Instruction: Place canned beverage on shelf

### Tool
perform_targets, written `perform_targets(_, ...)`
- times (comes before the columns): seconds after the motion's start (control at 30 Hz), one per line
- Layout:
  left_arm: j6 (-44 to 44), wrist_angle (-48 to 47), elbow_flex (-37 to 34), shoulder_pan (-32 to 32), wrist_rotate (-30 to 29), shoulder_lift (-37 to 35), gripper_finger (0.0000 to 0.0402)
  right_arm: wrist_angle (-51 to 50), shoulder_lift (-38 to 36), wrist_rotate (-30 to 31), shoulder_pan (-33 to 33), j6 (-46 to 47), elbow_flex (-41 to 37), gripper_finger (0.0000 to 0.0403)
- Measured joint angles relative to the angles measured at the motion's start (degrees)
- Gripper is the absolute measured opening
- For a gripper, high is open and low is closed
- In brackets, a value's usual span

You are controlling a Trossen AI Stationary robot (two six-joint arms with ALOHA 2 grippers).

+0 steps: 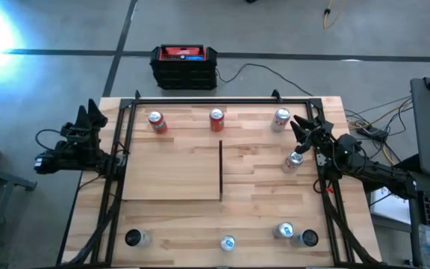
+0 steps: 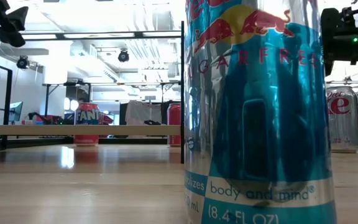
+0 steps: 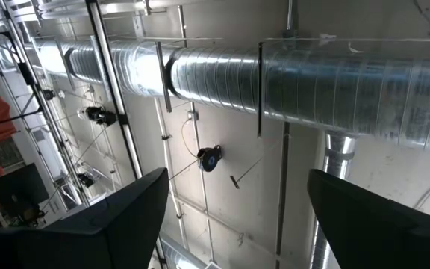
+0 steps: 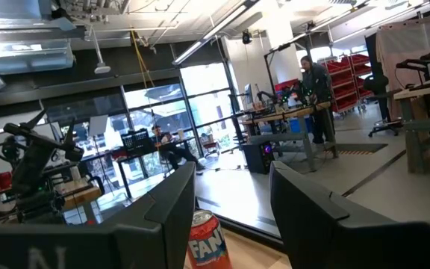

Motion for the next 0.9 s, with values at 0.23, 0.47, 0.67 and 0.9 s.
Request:
perform_targets(0.23,0.0,0.0,0.0,0.0,0.0,0.0,0.0304,0.0,0.0,0.0,0.0,0.0,0.0,0.0157)
perform_targets(0.47,0.9,-0.2,0.0,0.0,-0.1,0.0,0.0304,0.0,0.0,0.0,0.0,0.0,0.0,0.0157)
perform_targets(0.67,-0.7,-12.9,0.0,0.0,-0.3,0.0,0.0304,0.0,0.0,0.0,0.0,0.0,0.0,0.0157)
perform_targets(0.9,-5.8,-32.6,0.0,0.0,-0.2,0.0,0.0304,0.0,0.0,0.0,0.0,0.0,0.0,0.0157)
